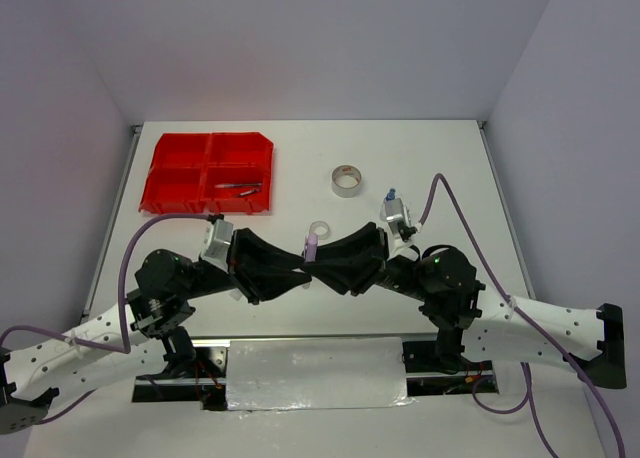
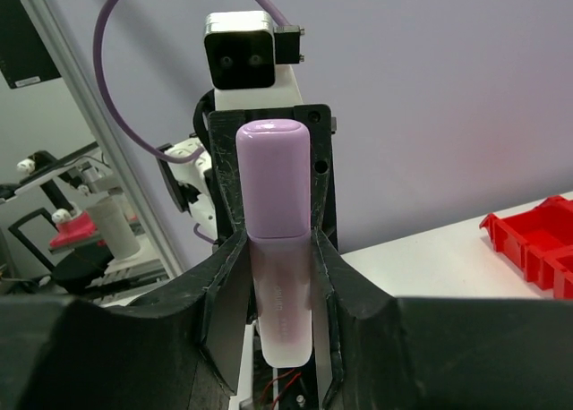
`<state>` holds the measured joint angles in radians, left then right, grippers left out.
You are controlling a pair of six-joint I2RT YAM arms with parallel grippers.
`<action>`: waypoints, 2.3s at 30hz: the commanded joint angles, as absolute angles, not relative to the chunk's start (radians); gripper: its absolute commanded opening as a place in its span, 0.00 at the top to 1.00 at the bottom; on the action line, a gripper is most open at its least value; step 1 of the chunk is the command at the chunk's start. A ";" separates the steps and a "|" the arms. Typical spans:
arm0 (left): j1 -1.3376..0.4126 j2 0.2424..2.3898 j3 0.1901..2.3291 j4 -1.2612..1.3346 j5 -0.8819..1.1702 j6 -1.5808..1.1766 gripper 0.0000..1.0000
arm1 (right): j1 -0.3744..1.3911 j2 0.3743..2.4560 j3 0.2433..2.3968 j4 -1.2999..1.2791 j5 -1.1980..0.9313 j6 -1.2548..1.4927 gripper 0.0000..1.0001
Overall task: Sort the stationery into containers
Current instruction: Close the pen cap on the pen.
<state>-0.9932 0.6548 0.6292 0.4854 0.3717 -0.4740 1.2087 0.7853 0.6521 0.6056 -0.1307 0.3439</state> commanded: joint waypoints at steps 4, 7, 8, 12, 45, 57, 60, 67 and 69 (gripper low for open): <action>-0.994 0.667 0.689 0.535 0.391 -0.465 0.79 | 1.227 0.792 0.666 0.620 -0.141 0.327 0.89; -0.994 0.687 0.695 0.532 0.414 -0.462 0.57 | 1.235 0.801 0.678 0.620 -0.141 0.328 0.91; -0.994 0.696 0.695 0.534 0.416 -0.462 0.54 | 1.239 0.807 0.681 0.620 -0.140 0.328 0.91; -0.994 0.709 0.695 0.538 0.430 -0.459 0.60 | 1.255 0.819 0.696 0.611 -0.126 0.318 0.91; -0.994 0.673 0.667 0.508 0.515 -0.390 1.00 | 1.266 0.686 0.701 0.470 -0.031 0.265 0.00; -0.994 0.721 0.683 0.491 0.612 -0.397 1.00 | 1.266 0.756 0.928 0.238 -0.050 0.160 0.01; -0.994 0.729 0.692 0.476 0.612 -0.394 1.00 | 1.266 0.784 0.946 0.227 -0.060 0.167 0.04; -0.994 0.726 0.699 0.450 0.601 -0.385 1.00 | 1.266 0.807 0.936 0.230 -0.083 0.170 0.19; -0.994 0.726 0.703 0.443 0.594 -0.383 1.00 | 1.266 0.808 0.928 0.227 -0.098 0.169 0.24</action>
<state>-0.9916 0.7326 0.6556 0.4149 0.5877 -0.4164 1.2591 0.8162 0.9161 0.2157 -0.0662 0.1833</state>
